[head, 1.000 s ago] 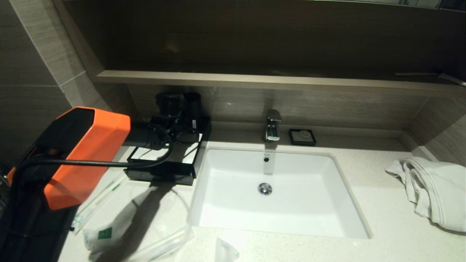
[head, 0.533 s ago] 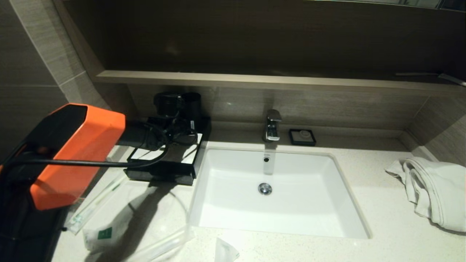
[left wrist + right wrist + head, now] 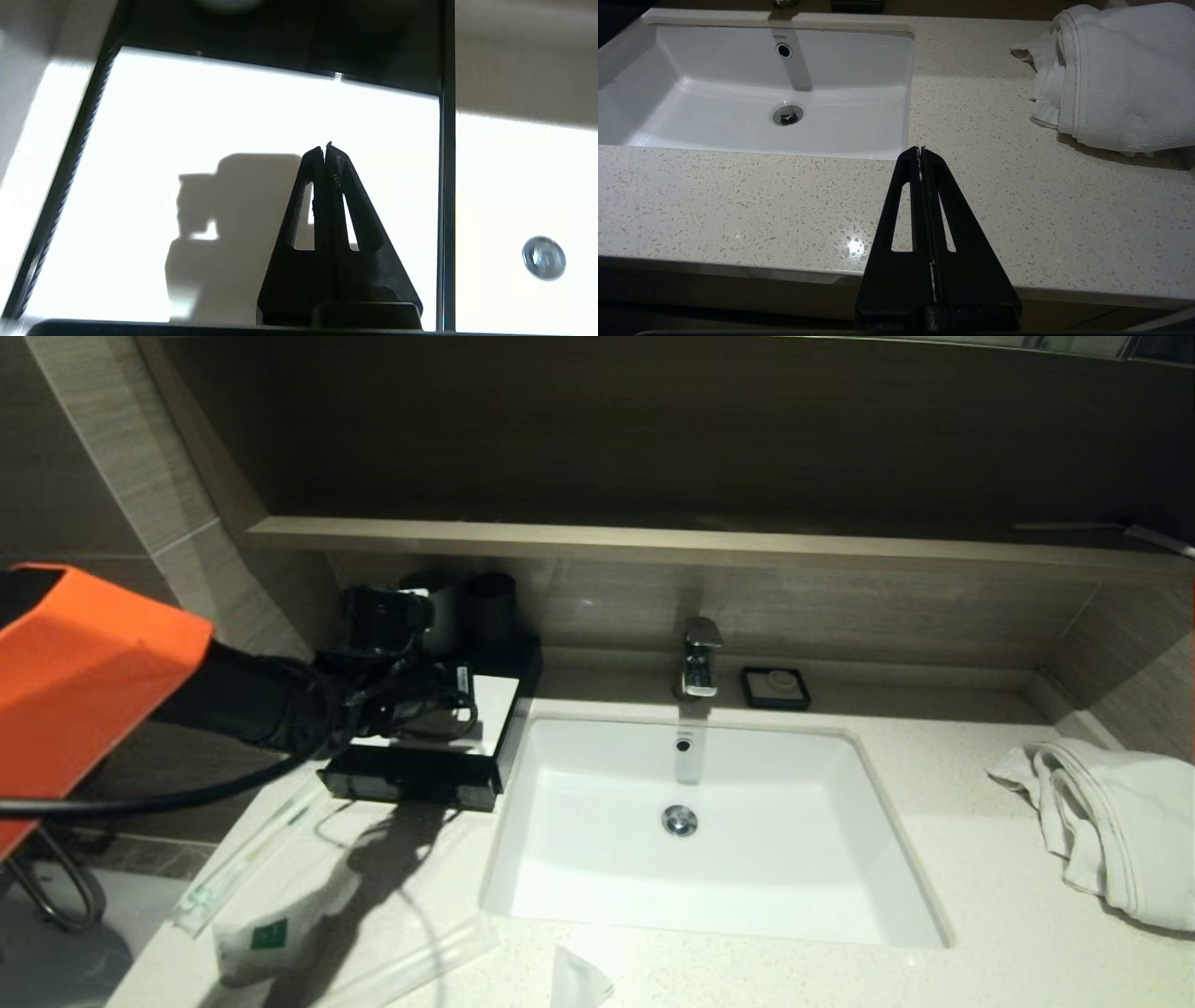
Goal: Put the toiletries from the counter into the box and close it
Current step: Open the drawer
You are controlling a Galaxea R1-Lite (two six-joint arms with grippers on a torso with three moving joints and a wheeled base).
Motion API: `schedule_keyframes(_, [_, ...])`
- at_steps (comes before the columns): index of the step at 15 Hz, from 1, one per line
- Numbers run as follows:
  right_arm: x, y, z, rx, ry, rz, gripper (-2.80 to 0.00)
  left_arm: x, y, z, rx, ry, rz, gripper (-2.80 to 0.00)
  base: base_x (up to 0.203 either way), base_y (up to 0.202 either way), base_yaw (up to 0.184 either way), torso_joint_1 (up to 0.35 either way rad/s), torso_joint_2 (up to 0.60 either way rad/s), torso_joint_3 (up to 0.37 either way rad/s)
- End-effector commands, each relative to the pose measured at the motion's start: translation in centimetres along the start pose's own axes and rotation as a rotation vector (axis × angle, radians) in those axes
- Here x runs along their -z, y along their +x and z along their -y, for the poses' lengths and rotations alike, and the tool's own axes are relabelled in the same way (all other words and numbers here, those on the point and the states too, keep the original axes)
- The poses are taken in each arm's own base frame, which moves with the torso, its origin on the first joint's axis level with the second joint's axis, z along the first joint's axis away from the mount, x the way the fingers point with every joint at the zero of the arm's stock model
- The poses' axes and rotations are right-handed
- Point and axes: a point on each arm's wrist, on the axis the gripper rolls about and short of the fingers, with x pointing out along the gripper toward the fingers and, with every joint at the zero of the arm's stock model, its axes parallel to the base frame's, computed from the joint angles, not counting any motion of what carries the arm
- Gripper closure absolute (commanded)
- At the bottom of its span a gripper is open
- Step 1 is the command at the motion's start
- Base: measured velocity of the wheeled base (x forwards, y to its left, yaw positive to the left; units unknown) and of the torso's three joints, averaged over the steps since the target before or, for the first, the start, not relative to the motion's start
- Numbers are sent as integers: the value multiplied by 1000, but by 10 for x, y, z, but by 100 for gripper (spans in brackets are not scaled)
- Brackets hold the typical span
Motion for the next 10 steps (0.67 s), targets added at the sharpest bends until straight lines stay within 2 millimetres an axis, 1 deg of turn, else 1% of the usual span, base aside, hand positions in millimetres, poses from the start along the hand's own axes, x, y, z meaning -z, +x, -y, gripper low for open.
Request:
schedule_keyframes(1, [0,0,0,-1,0,0,0,-3,-38,-4,12,-5,34,0,0,0,0,0,0,0])
schedule_keyframes(2, [0,0,0,-1,0,0,0,-1,-54,-6,17,-8,49,0,0,0,0,0,0,0])
schedule_keyframes(3, [0,0,0,-1,0,0,0,0,-65,-9,21,-10,58,0,0,0,0,0,0,0])
schedule_keyframes(5, [0,0,0,-1,0,0,0,9,-86,-14,22,-10,47,0,0,0,0,0,0,0])
schedule_keyframes(9, [0,0,0,-1,0,0,0,32,-118,-25,18,-18,12,0,0,0,0,0,0,0])
schedule_keyframes(10, [0,0,0,-1,0,0,0,35,-123,-27,17,-24,15,0,0,0,0,0,0,0])
